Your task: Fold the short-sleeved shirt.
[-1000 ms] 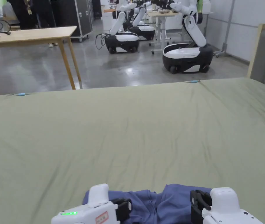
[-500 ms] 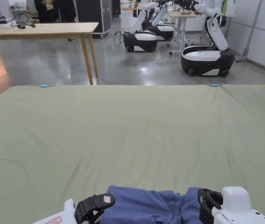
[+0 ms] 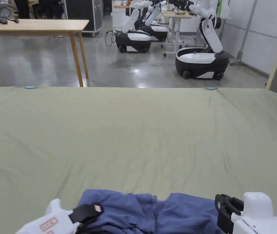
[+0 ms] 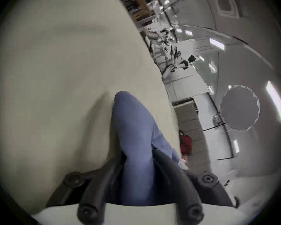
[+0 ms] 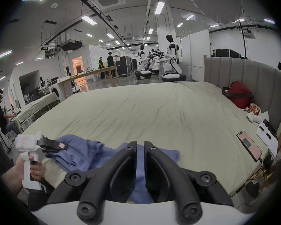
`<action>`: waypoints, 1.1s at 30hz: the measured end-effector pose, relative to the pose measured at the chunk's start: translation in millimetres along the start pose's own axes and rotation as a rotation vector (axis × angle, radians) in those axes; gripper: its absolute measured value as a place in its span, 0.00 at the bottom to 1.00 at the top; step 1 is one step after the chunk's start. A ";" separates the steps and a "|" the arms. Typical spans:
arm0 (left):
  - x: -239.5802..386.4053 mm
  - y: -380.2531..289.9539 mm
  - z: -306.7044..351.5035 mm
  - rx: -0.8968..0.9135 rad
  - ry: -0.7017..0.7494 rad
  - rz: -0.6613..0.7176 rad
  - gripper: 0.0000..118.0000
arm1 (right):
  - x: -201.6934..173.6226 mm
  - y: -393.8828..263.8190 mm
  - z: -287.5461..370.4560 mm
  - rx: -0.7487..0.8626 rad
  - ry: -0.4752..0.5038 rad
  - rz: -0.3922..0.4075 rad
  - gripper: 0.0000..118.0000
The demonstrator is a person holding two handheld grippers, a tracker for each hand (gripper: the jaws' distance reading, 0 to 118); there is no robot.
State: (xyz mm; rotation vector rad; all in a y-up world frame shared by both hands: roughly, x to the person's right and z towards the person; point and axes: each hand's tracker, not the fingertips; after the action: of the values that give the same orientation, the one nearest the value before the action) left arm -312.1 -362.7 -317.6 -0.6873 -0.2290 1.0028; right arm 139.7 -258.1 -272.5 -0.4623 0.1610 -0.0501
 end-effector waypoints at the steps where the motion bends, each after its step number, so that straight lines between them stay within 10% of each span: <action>1: 2.8 10.1 12.0 0.019 0.039 -0.054 0.07 | 0.2 -0.7 0.1 0.002 0.002 -0.004 0.10; 8: 107.0 4.0 23.6 0.063 0.232 -0.649 0.07 | 1.4 -7.7 0.0 -0.006 0.021 -0.017 0.10; 17: 225.1 -157.1 -118.9 -0.197 0.346 -1.269 0.07 | 34.7 -21.0 26.7 0.023 -0.053 0.022 0.10; 20: 214.8 -186.2 -152.8 -0.255 0.419 -1.295 0.12 | 53.3 -26.6 32.8 0.016 -0.071 0.001 0.10; 24: 207.4 -176.8 -143.0 -0.311 0.250 -1.081 0.81 | 68.4 -28.5 34.1 0.006 -0.078 -0.015 0.10; 28: 220.9 -132.0 -85.8 -0.173 -0.046 -0.810 0.82 | 73.1 -27.2 29.9 0.001 -0.049 -0.039 0.10; 33: 197.0 -82.2 -71.4 -0.106 0.086 -0.613 0.82 | 71.1 -27.9 22.5 -0.005 -0.016 -0.077 0.10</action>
State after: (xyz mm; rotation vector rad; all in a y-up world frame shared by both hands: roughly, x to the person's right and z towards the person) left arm -115.2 -257.2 -346.3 -0.6950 -0.3909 0.3765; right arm 213.1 -279.1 -250.3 -0.4732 0.1270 -0.1216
